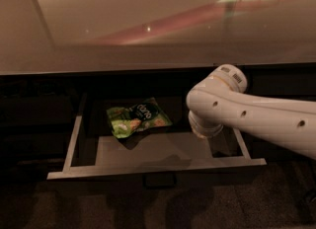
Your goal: Open top drawer
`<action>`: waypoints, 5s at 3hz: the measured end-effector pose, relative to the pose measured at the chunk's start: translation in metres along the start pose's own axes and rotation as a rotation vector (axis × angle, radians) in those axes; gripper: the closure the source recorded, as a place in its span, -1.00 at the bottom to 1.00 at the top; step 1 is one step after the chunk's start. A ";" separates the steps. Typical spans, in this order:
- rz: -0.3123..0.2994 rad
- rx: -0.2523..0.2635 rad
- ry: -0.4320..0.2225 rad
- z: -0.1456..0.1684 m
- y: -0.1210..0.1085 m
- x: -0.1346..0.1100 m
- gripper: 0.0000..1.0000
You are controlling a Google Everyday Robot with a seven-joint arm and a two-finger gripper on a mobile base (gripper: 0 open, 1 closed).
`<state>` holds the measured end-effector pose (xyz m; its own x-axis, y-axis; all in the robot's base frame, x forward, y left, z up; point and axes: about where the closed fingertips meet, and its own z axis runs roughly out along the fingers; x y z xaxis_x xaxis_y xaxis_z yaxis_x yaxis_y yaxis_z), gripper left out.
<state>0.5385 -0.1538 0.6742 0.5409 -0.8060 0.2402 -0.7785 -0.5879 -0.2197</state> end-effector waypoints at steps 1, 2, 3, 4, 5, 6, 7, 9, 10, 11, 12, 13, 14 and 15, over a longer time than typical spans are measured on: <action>0.093 0.124 -0.317 0.022 -0.010 -0.003 1.00; 0.030 0.164 -0.466 0.021 -0.011 -0.016 1.00; -0.045 0.179 -0.466 0.022 -0.011 -0.018 1.00; -0.045 0.179 -0.467 0.022 -0.011 -0.018 1.00; -0.104 0.216 -0.525 0.022 -0.015 -0.042 1.00; -0.201 0.222 -0.559 0.024 -0.024 -0.083 1.00; -0.203 0.220 -0.562 0.024 -0.023 -0.085 1.00; -0.203 0.220 -0.562 0.025 -0.023 -0.085 0.16; -0.203 0.220 -0.562 0.025 -0.023 -0.085 -0.31; -0.204 0.220 -0.562 0.025 -0.023 -0.085 -0.77; -0.204 0.219 -0.562 0.025 -0.023 -0.085 -1.00; -0.204 0.219 -0.565 0.026 -0.023 -0.086 -1.00; -0.234 0.226 -0.567 0.029 -0.014 -0.102 -1.00; -0.279 0.207 -0.550 0.040 0.000 -0.124 -1.00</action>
Offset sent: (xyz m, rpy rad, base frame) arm -0.0067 0.0261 -0.0179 0.5523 0.1820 0.4063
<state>0.4841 -0.0569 0.6068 0.8406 -0.5063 -0.1928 -0.5377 -0.7367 -0.4101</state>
